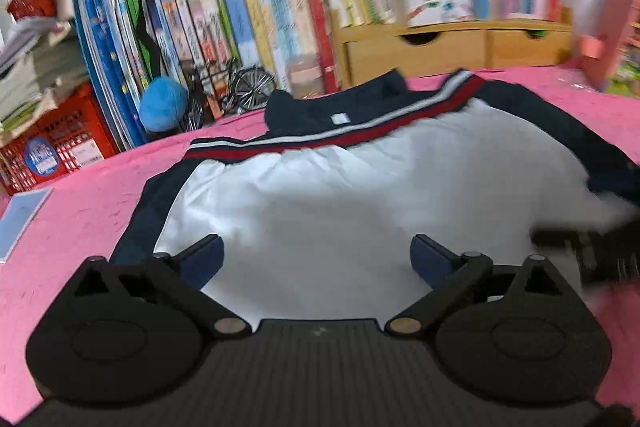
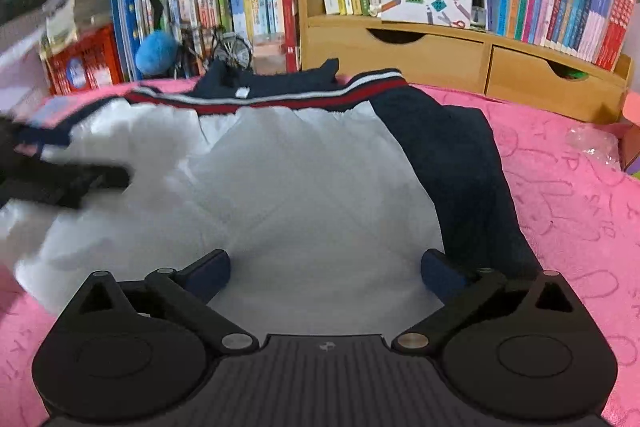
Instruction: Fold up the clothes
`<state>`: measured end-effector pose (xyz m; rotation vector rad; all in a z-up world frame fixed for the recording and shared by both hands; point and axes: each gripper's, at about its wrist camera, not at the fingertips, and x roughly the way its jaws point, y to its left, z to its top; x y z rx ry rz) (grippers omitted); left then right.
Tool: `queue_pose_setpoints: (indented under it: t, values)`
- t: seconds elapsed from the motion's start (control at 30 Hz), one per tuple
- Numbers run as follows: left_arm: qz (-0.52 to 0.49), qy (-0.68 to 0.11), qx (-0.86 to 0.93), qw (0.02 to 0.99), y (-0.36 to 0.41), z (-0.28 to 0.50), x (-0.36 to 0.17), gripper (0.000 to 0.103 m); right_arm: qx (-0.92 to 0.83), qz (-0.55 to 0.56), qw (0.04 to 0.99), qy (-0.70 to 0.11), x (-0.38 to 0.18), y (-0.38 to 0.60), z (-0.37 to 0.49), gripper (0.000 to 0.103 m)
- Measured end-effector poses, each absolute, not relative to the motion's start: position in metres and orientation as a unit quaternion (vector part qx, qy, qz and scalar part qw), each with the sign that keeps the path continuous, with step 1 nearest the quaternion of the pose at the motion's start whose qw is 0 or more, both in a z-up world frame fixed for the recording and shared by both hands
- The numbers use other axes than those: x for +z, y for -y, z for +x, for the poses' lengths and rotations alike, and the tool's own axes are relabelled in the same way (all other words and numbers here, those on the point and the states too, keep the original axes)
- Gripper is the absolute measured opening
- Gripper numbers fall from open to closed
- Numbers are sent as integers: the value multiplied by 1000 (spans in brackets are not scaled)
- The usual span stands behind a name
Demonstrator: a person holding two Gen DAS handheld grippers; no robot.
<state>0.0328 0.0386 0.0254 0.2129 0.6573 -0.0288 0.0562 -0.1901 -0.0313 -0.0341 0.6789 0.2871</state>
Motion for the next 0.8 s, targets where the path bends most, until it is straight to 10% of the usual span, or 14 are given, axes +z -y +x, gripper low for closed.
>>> queue_pose_setpoints:
  t: [0.57, 0.7, 0.8]
  values:
    - [93, -329, -26, 939, -38, 13, -2, 103, 16, 257, 919, -300, -26, 291, -14, 95]
    - [81, -332, -28, 939, -40, 13, -3, 103, 44, 339, 883, -322, -29, 302, 19, 56]
    - [71, -334, -29, 939, -41, 12, -3, 103, 81, 435, 828, -344, -37, 315, 33, 47]
